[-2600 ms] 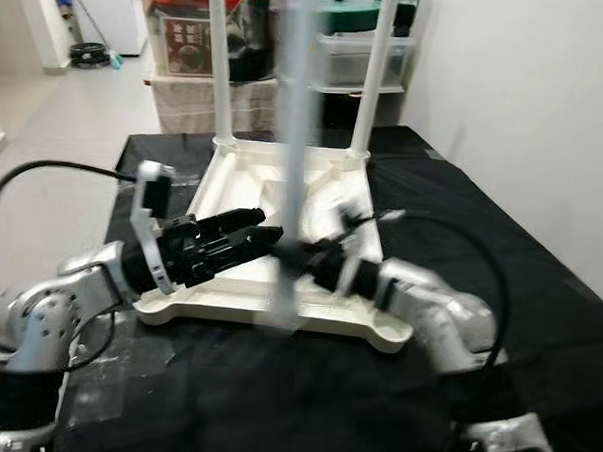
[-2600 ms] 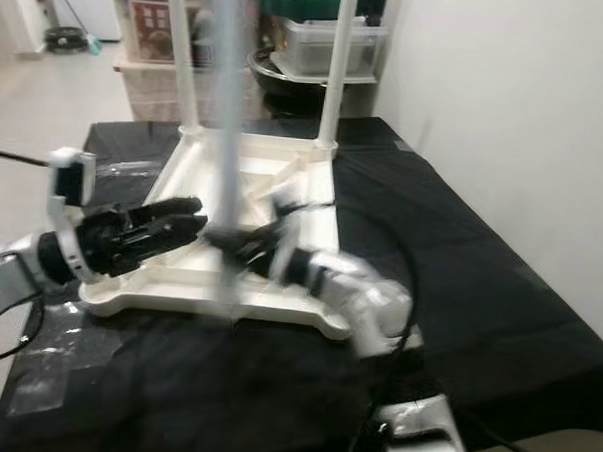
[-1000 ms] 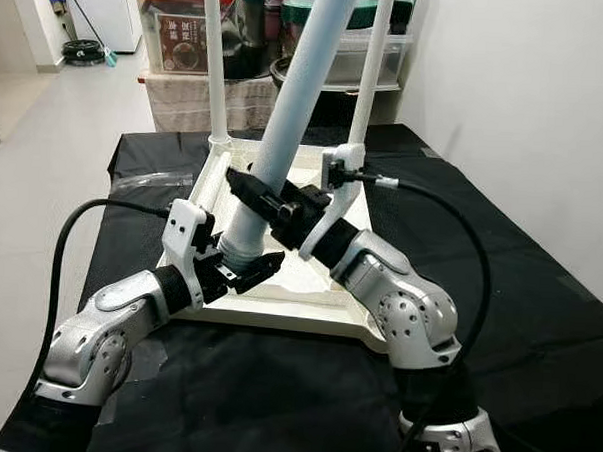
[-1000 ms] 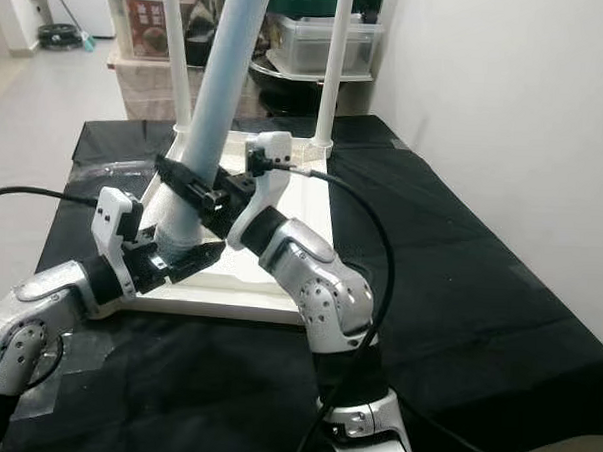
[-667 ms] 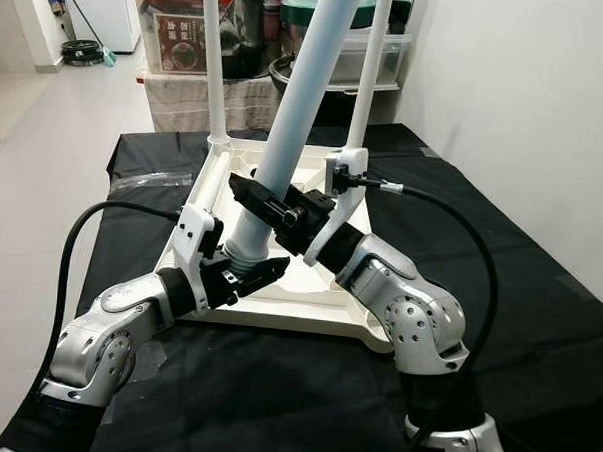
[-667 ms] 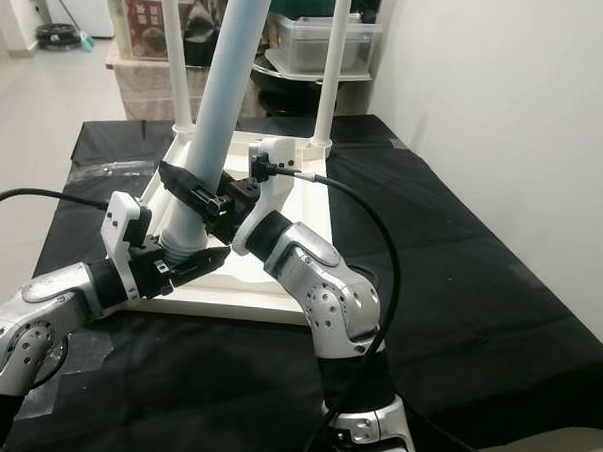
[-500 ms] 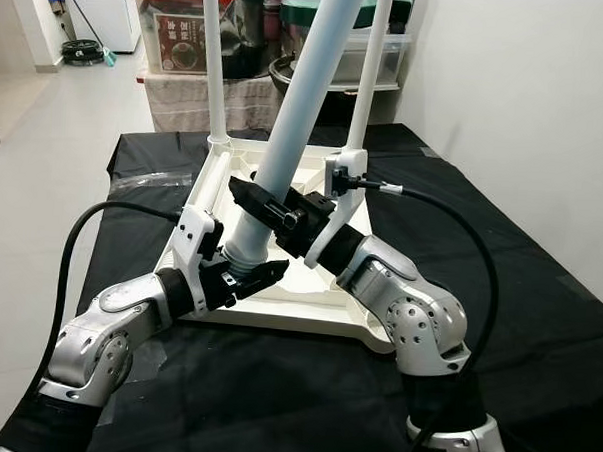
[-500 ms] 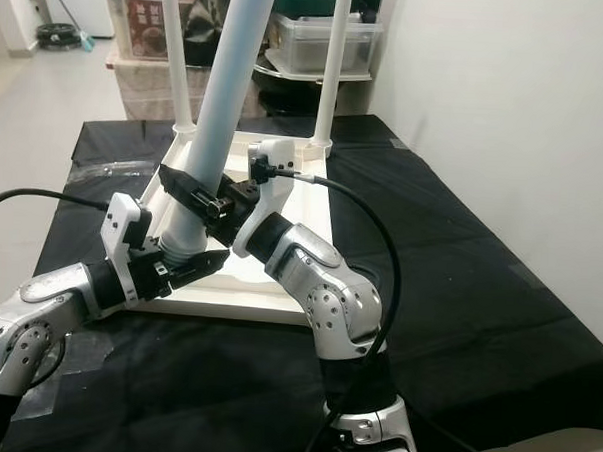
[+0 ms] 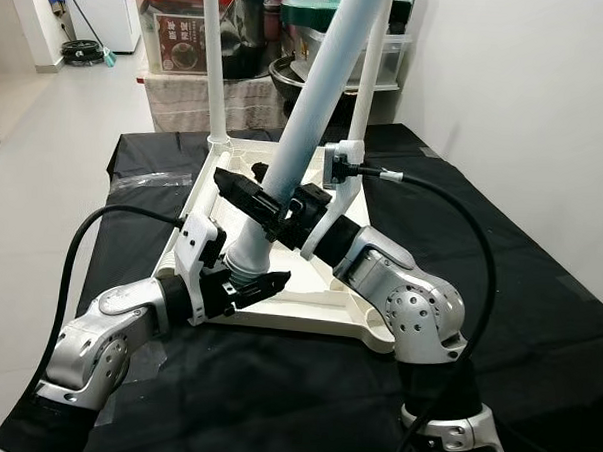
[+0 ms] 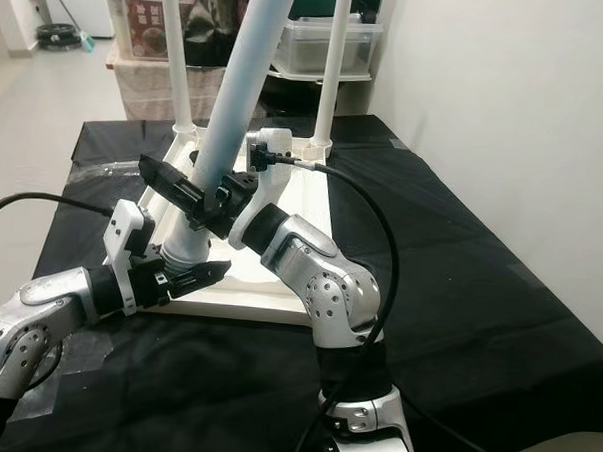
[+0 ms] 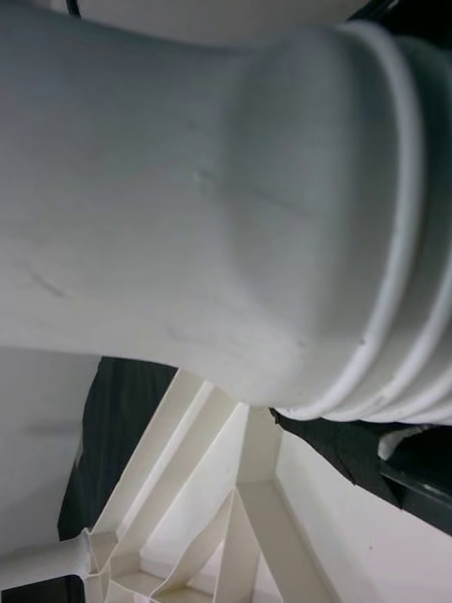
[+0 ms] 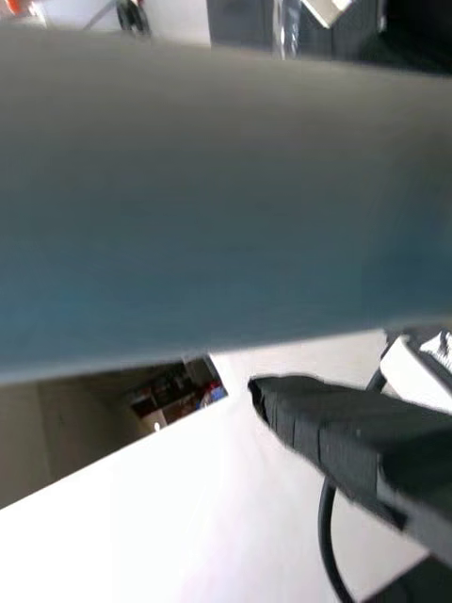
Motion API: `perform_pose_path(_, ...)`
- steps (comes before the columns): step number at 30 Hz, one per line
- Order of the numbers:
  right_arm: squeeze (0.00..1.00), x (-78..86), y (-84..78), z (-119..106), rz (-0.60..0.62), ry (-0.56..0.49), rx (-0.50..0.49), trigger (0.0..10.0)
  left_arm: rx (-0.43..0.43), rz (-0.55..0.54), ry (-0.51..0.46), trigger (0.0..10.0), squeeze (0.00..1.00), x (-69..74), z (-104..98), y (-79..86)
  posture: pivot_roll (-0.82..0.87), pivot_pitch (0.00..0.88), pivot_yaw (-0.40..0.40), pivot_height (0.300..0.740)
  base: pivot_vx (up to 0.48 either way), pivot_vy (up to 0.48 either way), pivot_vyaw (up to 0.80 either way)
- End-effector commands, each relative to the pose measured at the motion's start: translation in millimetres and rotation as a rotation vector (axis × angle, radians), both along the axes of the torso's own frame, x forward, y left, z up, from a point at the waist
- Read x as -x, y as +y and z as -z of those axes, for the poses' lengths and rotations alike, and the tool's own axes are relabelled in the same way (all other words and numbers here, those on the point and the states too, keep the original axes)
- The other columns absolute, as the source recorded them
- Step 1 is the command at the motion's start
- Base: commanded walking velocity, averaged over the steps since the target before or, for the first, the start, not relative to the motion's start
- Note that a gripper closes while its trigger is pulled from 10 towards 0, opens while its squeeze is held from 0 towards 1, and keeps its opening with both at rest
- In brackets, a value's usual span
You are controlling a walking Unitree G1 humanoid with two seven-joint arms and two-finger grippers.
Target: Building children table
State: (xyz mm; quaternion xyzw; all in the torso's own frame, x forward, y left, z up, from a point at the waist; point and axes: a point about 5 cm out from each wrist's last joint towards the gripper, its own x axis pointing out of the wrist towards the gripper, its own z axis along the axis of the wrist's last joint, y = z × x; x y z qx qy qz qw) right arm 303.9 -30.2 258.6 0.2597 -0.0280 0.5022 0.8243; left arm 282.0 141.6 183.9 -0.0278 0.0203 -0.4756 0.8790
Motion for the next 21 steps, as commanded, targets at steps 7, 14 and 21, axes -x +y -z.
perform_pose_path(7,0.0,-0.2,0.3,12,-0.006,0.032,0.051,0.0,-0.049,0.059,0.012,0.0,0.0,7.3,6,-0.8,0.06,0.0,-0.045,0.74,0.0,0.0,0.0)
perform_pose_path(14,0.0,-1.2,-3.9,11,0.019,-0.013,0.073,0.0,-0.1,0.096,0.0,3.8,0.0,11.5,7,6.0,0.06,0.0,-0.039,0.74,0.0,0.0,0.0)
perform_pose_path(21,0.0,-4.6,-11.1,10,0.062,-0.019,0.062,0.0,-0.093,0.05,-0.018,10.0,1.0,8.3,6,10.1,0.06,0.0,-0.04,0.74,0.0,0.0,0.0)
